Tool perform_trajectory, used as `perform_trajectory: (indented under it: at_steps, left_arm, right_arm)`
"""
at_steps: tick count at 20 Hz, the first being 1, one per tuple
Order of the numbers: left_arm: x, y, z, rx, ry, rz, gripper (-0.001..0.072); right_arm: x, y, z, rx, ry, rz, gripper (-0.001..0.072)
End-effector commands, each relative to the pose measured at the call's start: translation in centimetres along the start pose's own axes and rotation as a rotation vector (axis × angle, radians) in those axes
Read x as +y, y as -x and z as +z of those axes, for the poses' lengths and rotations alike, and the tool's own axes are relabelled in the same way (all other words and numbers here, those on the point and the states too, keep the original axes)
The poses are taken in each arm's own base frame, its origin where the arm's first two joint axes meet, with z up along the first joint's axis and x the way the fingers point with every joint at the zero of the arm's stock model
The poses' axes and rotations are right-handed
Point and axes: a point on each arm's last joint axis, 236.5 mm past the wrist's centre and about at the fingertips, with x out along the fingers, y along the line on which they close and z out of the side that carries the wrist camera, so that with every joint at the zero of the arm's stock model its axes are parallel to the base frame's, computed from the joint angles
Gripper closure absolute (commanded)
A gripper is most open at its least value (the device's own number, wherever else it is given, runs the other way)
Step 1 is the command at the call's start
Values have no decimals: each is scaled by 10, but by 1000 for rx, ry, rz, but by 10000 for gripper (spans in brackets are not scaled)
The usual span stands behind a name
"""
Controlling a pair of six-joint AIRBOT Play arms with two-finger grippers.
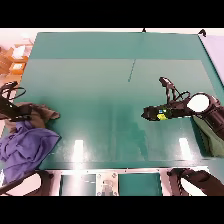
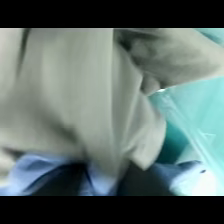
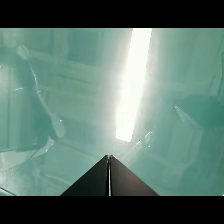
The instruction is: Fold the shirts.
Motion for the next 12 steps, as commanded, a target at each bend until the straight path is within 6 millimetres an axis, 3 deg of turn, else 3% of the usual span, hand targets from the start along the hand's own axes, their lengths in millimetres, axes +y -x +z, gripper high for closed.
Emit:
perform_trajectory:
  at_steps: [1,6,9,11,12]
  left_arm:
    - [3,4,7,-27,51,13,58]
    - [7,16,63,-256,78,20,57]
    - [11,50,94,-374,70,40,57]
    - [21,62,101,-403,28,96,57]
    - [28,53,95,-363,20,124,57]
  right_arm:
    - [0,0,0,0,0,1,696]
    - [0,0,0,-1,0,1,696]
    - [0,0,1,-4,0,1,696]
    - [0,0,1,-4,0,1,696]
    - [0,0,1,-4,0,1,696]
